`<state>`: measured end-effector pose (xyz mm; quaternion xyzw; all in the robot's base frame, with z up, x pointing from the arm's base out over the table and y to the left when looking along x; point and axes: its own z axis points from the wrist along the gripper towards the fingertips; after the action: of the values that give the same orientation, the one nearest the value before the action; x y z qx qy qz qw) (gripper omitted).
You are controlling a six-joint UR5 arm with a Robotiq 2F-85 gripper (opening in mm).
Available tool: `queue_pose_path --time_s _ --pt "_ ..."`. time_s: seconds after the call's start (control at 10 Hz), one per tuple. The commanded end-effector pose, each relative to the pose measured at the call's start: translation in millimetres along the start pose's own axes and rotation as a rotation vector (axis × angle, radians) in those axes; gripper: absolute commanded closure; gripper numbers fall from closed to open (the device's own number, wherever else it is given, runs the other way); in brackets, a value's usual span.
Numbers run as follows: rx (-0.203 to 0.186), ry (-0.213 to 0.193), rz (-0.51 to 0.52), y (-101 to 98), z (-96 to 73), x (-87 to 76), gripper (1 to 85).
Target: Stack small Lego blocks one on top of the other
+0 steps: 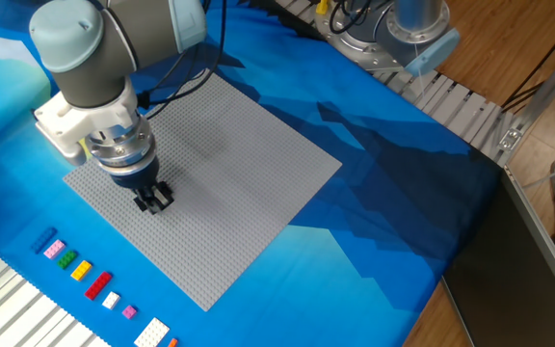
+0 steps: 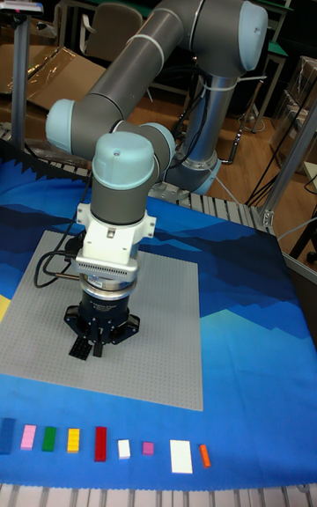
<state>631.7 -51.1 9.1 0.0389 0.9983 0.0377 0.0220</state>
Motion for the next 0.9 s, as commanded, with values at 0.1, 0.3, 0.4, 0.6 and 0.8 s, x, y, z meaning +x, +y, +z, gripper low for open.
queue_pose_path --time_s 0.1,0.3,0.4,0.6,0.8 --pt "-0.001 0.017 0.016 -1.1 -1.2 4.1 84.7" --pt "-0.02 0.014 0.026 4.6 0.5 6.6 84.7" --pt "-0.019 0.017 0.032 6.6 -0.2 9.1 84.7" --pt "-0.024 0.018 0.034 8.1 1.2 17.0 84.7" --pt "-0.024 0.015 0.034 9.5 1.7 21.8 84.7"
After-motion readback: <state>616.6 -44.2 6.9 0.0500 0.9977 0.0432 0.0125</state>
